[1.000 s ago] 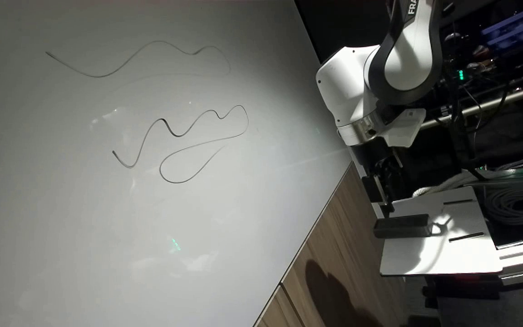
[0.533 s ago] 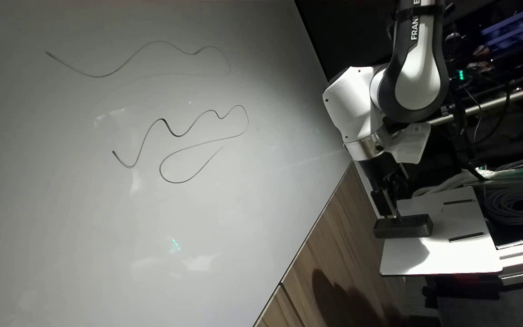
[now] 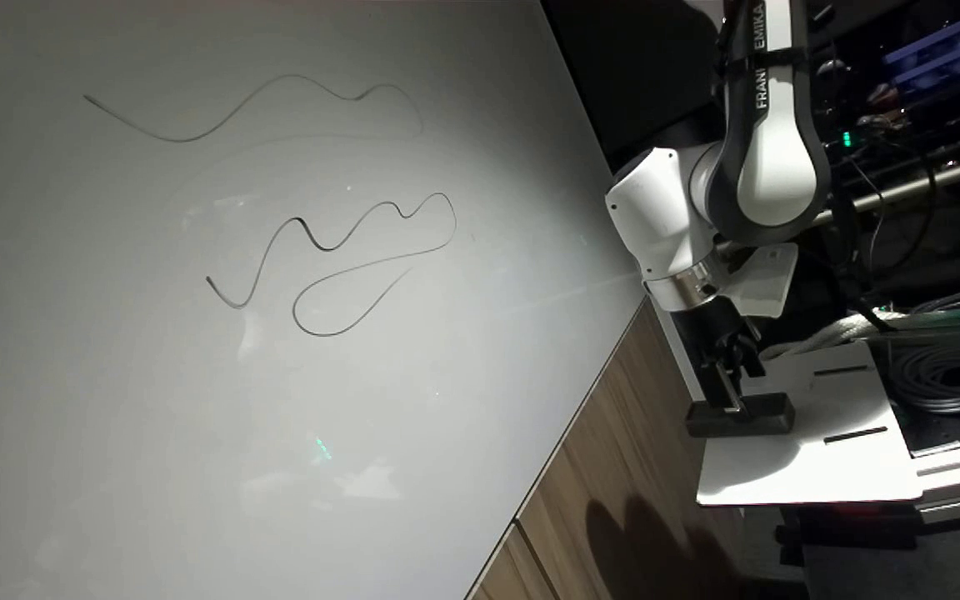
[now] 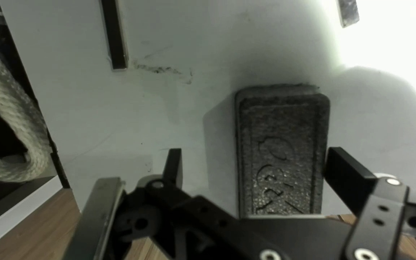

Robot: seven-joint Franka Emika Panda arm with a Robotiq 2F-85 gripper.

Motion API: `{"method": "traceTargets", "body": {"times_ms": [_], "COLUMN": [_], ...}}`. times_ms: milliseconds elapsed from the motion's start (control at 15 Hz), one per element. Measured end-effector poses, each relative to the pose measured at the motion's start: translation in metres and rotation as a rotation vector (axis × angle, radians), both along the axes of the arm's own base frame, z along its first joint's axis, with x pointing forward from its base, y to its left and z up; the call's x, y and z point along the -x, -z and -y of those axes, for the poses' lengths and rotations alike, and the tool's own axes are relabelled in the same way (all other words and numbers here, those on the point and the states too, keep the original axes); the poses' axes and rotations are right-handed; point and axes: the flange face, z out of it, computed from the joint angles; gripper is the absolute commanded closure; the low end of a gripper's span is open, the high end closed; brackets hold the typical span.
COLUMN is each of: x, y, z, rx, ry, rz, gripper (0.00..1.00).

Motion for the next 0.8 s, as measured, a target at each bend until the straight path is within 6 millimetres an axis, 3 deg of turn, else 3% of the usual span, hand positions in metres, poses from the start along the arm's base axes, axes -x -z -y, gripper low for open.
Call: {"method": "traceTargets", "body": {"times_ms": [333, 800], "x": [0.002, 0.002], "y": [0.009, 0.007], "z": [-0.004, -0.027], "rx": [0.002, 0.023], "ry": [-0.022, -0.061], "rz": [-0.005, 0.018], "gripper": [0.00, 0.00]}}
